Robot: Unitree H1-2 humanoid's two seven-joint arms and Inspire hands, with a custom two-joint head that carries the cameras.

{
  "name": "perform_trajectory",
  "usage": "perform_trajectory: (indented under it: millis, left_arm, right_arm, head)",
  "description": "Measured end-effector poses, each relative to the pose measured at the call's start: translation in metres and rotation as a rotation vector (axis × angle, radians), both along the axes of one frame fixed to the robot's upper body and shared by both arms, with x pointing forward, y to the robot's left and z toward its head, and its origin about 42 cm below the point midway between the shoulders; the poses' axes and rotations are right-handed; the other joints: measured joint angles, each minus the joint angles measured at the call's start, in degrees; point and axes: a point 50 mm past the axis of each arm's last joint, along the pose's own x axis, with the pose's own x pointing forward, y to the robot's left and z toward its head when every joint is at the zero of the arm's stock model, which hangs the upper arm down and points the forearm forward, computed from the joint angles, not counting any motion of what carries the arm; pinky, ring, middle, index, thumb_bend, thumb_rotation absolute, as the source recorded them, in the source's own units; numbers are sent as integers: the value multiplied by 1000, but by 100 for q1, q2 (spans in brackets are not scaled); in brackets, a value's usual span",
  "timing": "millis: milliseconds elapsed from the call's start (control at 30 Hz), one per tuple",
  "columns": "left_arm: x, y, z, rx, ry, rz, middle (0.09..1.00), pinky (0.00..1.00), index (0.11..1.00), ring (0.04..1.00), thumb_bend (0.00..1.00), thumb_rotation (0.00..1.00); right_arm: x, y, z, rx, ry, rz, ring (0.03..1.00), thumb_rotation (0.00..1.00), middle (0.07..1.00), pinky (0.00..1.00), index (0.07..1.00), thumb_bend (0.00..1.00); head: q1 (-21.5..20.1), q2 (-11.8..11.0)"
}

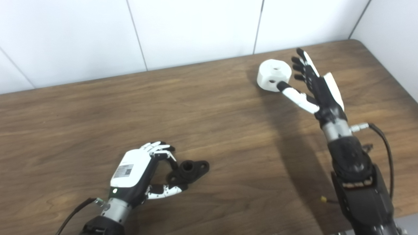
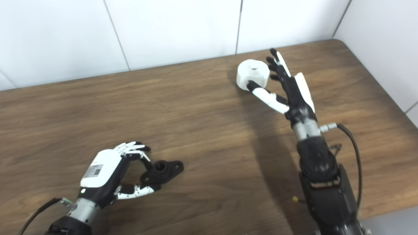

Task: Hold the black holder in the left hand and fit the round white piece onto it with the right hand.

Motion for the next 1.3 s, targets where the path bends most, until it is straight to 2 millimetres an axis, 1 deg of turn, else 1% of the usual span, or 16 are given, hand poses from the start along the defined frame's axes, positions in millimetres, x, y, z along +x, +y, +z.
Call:
perform_trajectory:
  millis: [67, 200, 300, 400, 500, 567, 667, 767, 900, 1000, 1300]
  left_arm:
    - [0, 1, 0, -2, -1, -4, 789, 879, 489, 875, 511, 59]
    - [1, 5, -2, -15, 0, -11, 783, 872, 489, 870, 512, 58]
    - [1, 7, -3, -20, -6, -17, 781, 871, 489, 869, 512, 57]
    - [2, 8, -4, -29, -5, -19, 780, 862, 489, 869, 512, 56]
    - [2, 9, -5, -29, -7, -22, 779, 858, 489, 868, 512, 57]
    - [2, 10, -5, -30, -9, -22, 780, 859, 489, 867, 512, 56]
    - [1, 10, -5, -30, -11, -25, 779, 858, 489, 866, 512, 57]
    - [1, 11, -5, -30, -11, -24, 778, 858, 489, 866, 512, 57]
    - [1, 11, -5, -29, -13, -23, 778, 857, 489, 866, 512, 57]
    - [1, 11, -5, -29, -13, -25, 778, 855, 489, 866, 512, 58]
    - [1, 12, -5, -28, -14, -24, 777, 852, 489, 865, 512, 58]
  right_arm:
    - [7, -2, 4, -48, 1, -18, 921, 608, 938, 906, 971, 698]
    - [22, -2, 5, -134, 24, -33, 943, 550, 952, 907, 950, 729]
    - [36, -2, 8, -187, 83, -40, 991, 539, 965, 934, 924, 766]
    - [47, -2, 15, -233, 154, -36, 1000, 465, 968, 907, 897, 812]
    - [59, -4, 20, -266, 176, -34, 1000, 426, 975, 903, 881, 845]
    - [68, -5, 18, -312, 201, -40, 1000, 436, 978, 930, 874, 879]
    - [79, -12, 13, -368, 254, -68, 1000, 441, 980, 950, 871, 889]
    - [86, -16, 15, -402, 262, -79, 1000, 434, 983, 990, 867, 891]
    - [99, -20, 19, -412, 273, -93, 1000, 433, 980, 1000, 866, 894]
    - [105, -21, 19, -415, 282, -98, 1000, 428, 975, 976, 863, 885]
    - [111, -32, 13, -422, 326, -130, 1000, 424, 975, 878, 845, 860]
  head:
    - [-9, 0]
    - [-202, -105]
    - [-255, -150]
    - [-282, -185]
    - [-282, -202]
    - [-282, -203]
    - [-282, -203]
    - [-282, -203]
    - [-282, -211]
    - [-282, -211]
    - [-282, -211]
